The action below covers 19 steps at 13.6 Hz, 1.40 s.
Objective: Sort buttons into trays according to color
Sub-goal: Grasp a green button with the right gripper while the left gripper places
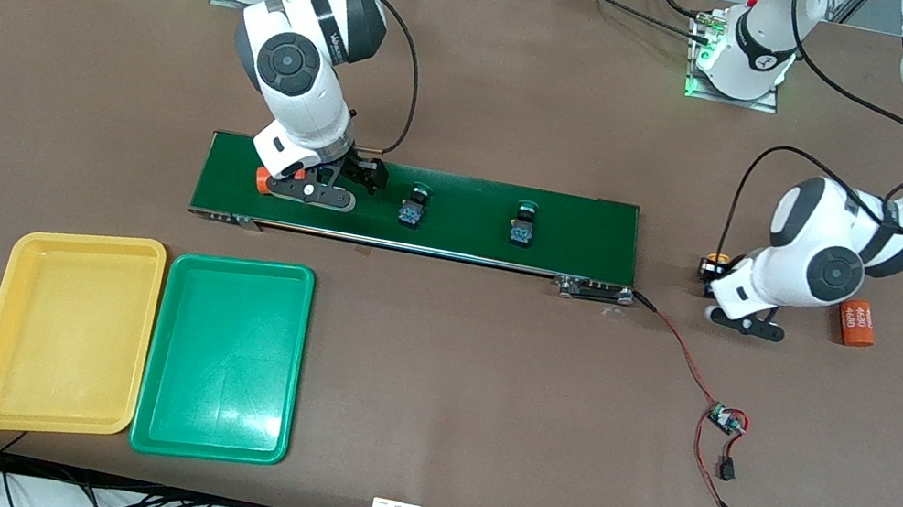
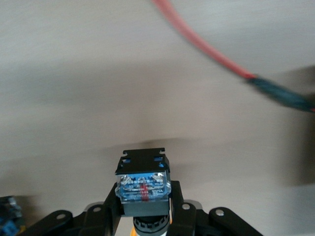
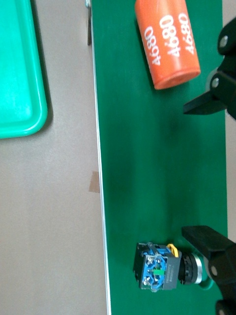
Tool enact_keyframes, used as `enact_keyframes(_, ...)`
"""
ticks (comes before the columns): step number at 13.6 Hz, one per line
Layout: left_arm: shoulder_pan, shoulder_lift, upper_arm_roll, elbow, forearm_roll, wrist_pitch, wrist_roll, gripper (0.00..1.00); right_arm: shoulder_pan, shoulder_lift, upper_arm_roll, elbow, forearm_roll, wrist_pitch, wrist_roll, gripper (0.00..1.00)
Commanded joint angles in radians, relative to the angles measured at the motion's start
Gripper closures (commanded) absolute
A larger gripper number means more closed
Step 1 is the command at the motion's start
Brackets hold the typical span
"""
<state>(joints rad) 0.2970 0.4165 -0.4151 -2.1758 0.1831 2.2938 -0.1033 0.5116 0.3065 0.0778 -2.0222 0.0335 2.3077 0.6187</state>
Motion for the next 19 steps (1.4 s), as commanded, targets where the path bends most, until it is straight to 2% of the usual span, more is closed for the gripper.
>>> enact_keyframes(1,-0.047,-0.05,-0.066,0.004,0.007,-0.036,-0.078,1.0,0.022,0.038,-0.003,0.014,0.006,0.038,0.018,0.0)
enact_keyframes(4,-0.062,-0.07,-0.126,0.048,-0.088,-0.04,-0.082,1.0,0.039,0.068,-0.003,0.014,0.006,0.082,0.019,0.0)
enact_keyframes(10,-0.127,-0.085,-0.133,0.071,-0.201,-0.063,-0.12,1.0,0.038,0.08,-0.003,0.014,0.008,0.078,0.027,0.0)
enact_keyframes(15,-0.191,-0.073,-0.134,0.071,-0.205,-0.053,-0.182,1.0,0.038,0.08,-0.003,0.014,0.008,0.082,0.039,0.0)
enact_keyframes(19,-0.233,-0.041,-0.133,0.071,-0.205,0.035,-0.182,1.0,0.036,0.082,-0.003,0.017,0.009,0.082,0.039,0.0)
